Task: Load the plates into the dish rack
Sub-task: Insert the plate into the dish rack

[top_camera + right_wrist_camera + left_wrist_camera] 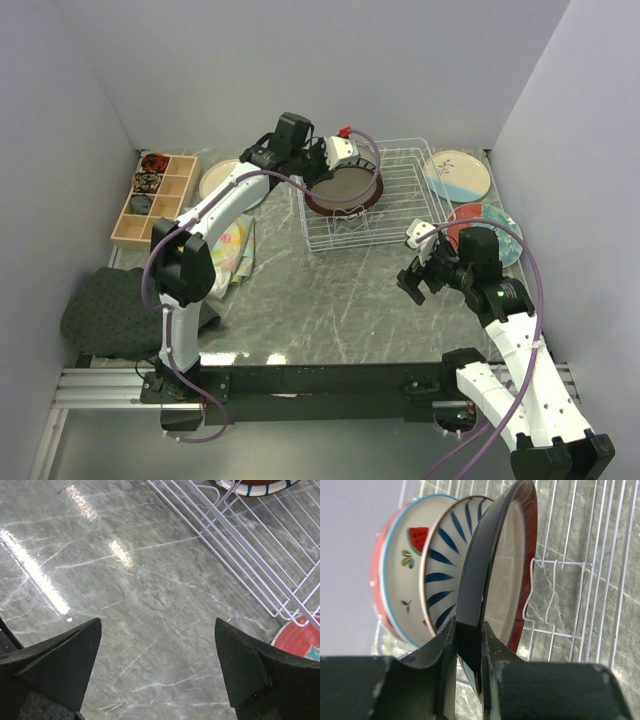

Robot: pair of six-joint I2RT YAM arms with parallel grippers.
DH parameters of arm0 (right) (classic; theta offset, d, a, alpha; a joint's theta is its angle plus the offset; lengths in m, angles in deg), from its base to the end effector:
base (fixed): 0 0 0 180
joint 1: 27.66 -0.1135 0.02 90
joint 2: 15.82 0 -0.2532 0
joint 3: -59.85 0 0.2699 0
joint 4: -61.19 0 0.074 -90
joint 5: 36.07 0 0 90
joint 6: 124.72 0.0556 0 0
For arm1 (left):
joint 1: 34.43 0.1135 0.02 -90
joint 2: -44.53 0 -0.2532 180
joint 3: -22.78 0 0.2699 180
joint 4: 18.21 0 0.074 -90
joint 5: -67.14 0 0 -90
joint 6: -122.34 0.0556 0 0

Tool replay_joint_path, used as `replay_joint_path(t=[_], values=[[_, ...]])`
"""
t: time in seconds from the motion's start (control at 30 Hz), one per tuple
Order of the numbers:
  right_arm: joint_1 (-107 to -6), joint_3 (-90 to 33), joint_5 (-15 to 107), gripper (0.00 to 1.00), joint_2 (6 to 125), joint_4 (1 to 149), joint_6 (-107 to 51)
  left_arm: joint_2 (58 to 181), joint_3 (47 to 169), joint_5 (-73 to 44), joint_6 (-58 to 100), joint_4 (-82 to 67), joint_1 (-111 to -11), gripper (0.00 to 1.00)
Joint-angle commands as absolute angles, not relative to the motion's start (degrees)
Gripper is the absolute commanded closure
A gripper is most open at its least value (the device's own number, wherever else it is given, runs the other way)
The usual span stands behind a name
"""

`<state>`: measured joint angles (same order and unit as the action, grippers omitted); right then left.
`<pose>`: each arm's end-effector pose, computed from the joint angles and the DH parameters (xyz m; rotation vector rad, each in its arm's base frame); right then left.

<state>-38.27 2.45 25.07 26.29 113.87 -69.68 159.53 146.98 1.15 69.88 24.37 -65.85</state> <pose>0.1818 0.0614 0.2800 -1.0750 1.8594 0.3138 0.4129 -0.2787 0.3175 1.3921 1.6006 -0.3869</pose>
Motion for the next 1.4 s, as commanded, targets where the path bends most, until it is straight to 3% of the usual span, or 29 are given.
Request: replay_joint_path(t=[0.0,0.2,0.3,0.33,0.43,0.7,0.8,0.97,1.07,1.23,1.37], values=[[-37.9,3.1,25.6,0.0,26.4,112.0,-69.3,159.2,151.0,4.5,70.5,15.9,-66.0,0.97],[-38.0,3.1,25.8,0.0,26.4,112.1,-69.3,160.1,150.1,4.5,69.5,14.8,-66.0,0.89],[-38.0,3.1,25.9,0.0,26.5,112.1,-69.3,159.9,149.5,3.9,68.8,14.1,-66.1,0.74],[-38.0,3.1,25.9,0.0,26.5,112.0,-69.3,159.4,148.8,3.7,67.9,13.5,-66.2,0.63],[-37.9,3.1,26.1,0.0,26.5,112.0,-69.2,158.3,147.3,3.4,67.1,12.0,-66.2,0.52],[-37.3,3.1,26.3,0.0,26.5,111.9,-69.2,155.2,146.5,3.4,63.0,10.3,-66.3,0.44],[-36.5,3.1,26.8,0.0,26.3,111.8,-69.1,149.0,143.6,3.2,59.4,5.8,-66.2,0.32],[-33.5,3.4,28.9,0.0,24.9,110.4,-67.5,137.4,131.8,-1.7,51.9,-4.2,-66.0,0.01],[-29.7,3.8,31.2,0.0,24.3,108.5,-65.4,129.4,124.4,-3.9,45.0,-9.2,-65.5,0.01],[-20.9,5.0,37.5,0.0,24.3,103.9,-61.8,117.1,114.5,-9.6,33.7,-5.6,-65.1,0.01],[-17.0,3.9,35.4,0.0,27.3,108.5,-69.8,106.0,100.3,-11.6,28.2,-6.1,-65.1,0.01]])
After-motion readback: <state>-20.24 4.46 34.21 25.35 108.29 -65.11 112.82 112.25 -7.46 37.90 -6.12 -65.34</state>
